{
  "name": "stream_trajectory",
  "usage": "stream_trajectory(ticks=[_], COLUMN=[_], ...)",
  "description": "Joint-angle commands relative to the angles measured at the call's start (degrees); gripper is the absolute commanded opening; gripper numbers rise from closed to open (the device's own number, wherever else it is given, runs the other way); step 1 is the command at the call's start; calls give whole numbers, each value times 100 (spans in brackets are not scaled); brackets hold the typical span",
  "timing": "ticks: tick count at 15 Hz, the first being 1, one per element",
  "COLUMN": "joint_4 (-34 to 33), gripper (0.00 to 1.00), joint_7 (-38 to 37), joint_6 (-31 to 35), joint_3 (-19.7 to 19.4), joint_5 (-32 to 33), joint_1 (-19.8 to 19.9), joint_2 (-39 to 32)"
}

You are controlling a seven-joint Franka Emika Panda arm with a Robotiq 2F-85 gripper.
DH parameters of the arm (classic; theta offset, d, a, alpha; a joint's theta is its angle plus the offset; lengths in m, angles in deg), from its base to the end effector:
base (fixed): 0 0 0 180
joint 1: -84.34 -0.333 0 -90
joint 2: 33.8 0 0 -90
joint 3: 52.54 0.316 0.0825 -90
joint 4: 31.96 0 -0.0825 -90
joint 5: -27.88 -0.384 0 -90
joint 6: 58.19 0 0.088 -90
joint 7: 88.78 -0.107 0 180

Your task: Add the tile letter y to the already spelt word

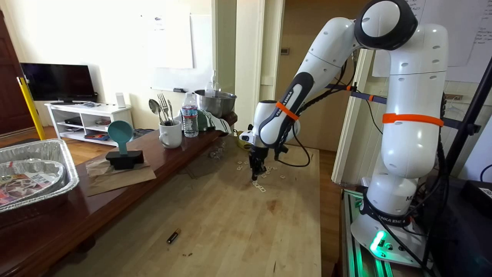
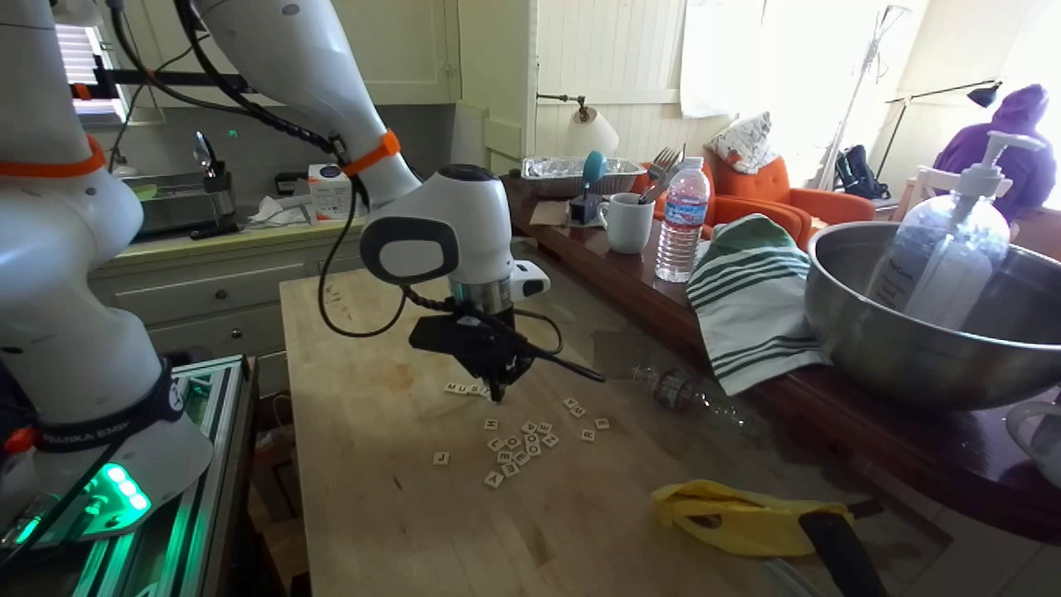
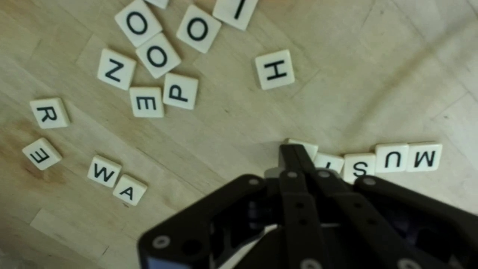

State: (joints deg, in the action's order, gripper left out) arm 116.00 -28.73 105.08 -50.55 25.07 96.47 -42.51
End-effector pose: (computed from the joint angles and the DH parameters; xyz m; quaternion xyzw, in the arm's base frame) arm 0.4494 -0.0826 0.2168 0.9147 0.3999 0.0534 0.0241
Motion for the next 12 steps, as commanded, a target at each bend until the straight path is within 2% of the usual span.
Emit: stream_trajectory(ticks=[1,11,12], joint_4=[276,593,633], gripper=[0,0,26], joint_7=[37,-115,-240], joint_6=[154,144,101], joint_3=[35,-85,-120], joint_5=[-173,-160,-107], joint_1=[-81,-285,-322], joint_2=[206,711,757])
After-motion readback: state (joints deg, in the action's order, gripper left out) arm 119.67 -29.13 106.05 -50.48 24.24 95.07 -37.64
